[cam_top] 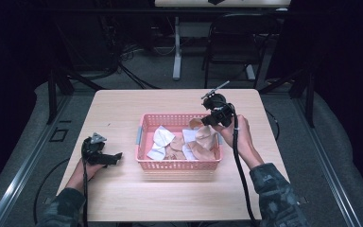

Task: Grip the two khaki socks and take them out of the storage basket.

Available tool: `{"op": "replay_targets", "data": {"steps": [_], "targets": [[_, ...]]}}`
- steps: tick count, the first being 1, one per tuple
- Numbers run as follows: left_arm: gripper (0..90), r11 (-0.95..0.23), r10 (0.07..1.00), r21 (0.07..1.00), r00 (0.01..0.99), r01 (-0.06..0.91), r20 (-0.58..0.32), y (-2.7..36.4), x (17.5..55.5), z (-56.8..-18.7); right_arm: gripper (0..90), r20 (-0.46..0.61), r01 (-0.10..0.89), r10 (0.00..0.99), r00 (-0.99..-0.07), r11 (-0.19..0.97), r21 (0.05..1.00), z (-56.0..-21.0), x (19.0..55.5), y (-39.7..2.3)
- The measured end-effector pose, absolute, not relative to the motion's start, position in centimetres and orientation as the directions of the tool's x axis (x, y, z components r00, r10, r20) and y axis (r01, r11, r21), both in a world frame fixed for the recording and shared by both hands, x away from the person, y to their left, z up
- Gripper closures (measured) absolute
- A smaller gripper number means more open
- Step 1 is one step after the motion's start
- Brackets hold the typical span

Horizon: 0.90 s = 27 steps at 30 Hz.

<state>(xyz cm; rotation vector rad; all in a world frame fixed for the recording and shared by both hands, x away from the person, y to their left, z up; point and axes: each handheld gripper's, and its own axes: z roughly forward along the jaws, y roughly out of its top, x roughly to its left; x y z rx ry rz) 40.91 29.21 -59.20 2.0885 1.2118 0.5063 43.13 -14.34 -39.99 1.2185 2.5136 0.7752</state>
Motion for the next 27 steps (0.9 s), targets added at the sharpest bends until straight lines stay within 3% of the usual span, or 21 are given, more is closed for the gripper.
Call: {"op": "replay_targets", "data": {"steps": [27], "targets": [[0.0,-0.351,0.869,0.708,0.495,0.613,0.003,29.2,40.9,-59.2,87.1,-0.009,0.636,0.802,-0.597,0.481,0.604,-37.0,42.5,-16.9]]}}
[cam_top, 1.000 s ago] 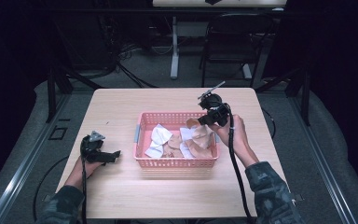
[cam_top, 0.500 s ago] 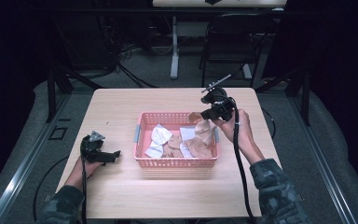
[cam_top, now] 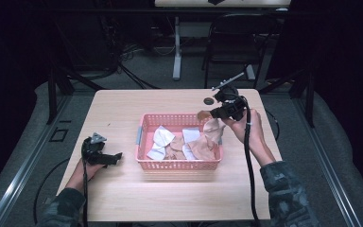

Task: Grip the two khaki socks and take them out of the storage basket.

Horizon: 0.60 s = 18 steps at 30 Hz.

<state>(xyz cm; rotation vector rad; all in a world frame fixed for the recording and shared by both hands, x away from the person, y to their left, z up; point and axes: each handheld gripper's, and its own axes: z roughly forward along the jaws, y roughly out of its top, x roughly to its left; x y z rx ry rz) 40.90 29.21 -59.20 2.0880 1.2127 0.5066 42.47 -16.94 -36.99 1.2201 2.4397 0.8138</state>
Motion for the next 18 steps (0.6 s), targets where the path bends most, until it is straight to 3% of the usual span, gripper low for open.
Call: {"op": "replay_targets", "data": {"steps": [18], "targets": [[0.0,-0.351,0.869,0.708,0.494,0.613,0.003,29.2,40.9,-59.2,87.1,-0.003,0.658,0.851,-0.525,0.408,0.633,-36.6,41.6,-21.8]]}}
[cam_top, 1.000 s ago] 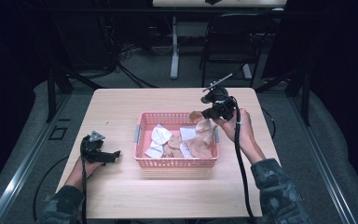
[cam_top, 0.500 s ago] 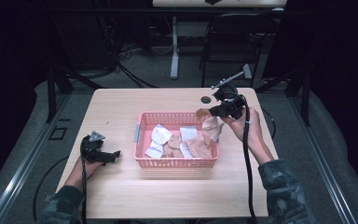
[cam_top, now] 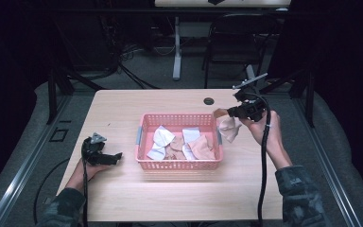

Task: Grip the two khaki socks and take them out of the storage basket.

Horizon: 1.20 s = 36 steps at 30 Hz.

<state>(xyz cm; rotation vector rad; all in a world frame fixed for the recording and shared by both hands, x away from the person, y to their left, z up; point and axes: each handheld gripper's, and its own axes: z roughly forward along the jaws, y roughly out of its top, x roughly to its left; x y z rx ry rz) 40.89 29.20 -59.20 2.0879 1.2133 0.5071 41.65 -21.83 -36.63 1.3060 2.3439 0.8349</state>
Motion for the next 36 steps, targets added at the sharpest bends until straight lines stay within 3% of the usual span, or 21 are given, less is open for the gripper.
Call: {"op": "replay_targets", "data": {"steps": [17,36], "targets": [[0.0,-0.346,0.871,0.71,0.491,0.613,0.0,29.2,40.9,-59.2,87.2,0.018,0.703,0.898,-0.439,0.331,0.63,-37.7,41.4,-26.4],[0.0,-0.345,0.871,0.71,0.491,0.613,-0.001,29.2,40.9,-59.2,87.2,0.072,0.76,0.932,-0.355,0.242,0.603,-42.7,41.3,-29.5]]}}
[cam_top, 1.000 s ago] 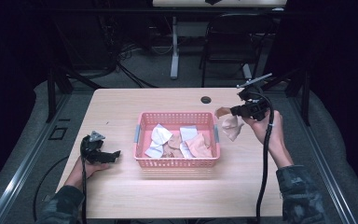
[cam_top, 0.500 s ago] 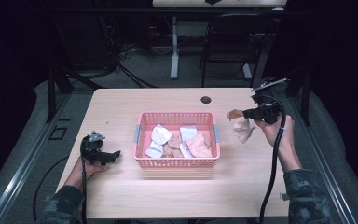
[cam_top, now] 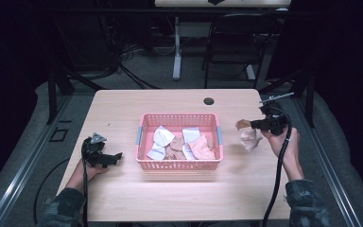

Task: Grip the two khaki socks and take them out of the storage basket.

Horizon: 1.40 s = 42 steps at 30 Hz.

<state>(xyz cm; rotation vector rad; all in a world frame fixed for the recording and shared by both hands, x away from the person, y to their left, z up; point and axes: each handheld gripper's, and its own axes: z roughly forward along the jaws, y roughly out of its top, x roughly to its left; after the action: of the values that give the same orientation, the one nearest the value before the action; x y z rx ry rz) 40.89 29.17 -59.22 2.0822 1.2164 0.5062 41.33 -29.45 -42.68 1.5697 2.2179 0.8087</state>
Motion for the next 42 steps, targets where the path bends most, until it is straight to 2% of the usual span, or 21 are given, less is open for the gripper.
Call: {"op": "replay_targets", "data": {"steps": [14,22,27,37,39,42], "targets": [[0.0,-0.348,0.87,0.71,0.493,0.612,0.001,29.2,40.9,-59.2,87.2,0.072,0.804,0.938,-0.339,0.249,0.54,-45.8,42.3,-29.7],[0.0,-0.349,0.868,0.71,0.496,0.611,-0.001,29.2,41.0,-59.2,87.1,0.102,0.819,0.933,-0.345,0.246,0.519,-46.5,42.7,-29.5],[0.0,-0.346,0.868,0.713,0.496,0.61,-0.004,29.2,41.0,-59.2,87.1,0.089,0.838,0.933,-0.349,0.268,0.475,-47.6,43.0,-29.3],[0.0,-0.345,0.869,0.712,0.495,0.611,-0.004,29.2,41.0,-59.2,86.1,0.085,0.845,0.936,-0.342,0.266,0.463,-48.4,43.3,-29.4],[0.0,-0.345,0.869,0.712,0.495,0.611,-0.004,29.2,41.0,-59.2,79.9,0.101,0.848,0.938,-0.332,0.25,0.467,-48.4,43.2,-29.4],[0.0,-0.346,0.868,0.712,0.496,0.611,-0.004,29.2,41.0,-59.2,60.9,0.129,0.841,0.926,-0.354,0.255,0.476,-48.2,43.0,-29.5]]}}
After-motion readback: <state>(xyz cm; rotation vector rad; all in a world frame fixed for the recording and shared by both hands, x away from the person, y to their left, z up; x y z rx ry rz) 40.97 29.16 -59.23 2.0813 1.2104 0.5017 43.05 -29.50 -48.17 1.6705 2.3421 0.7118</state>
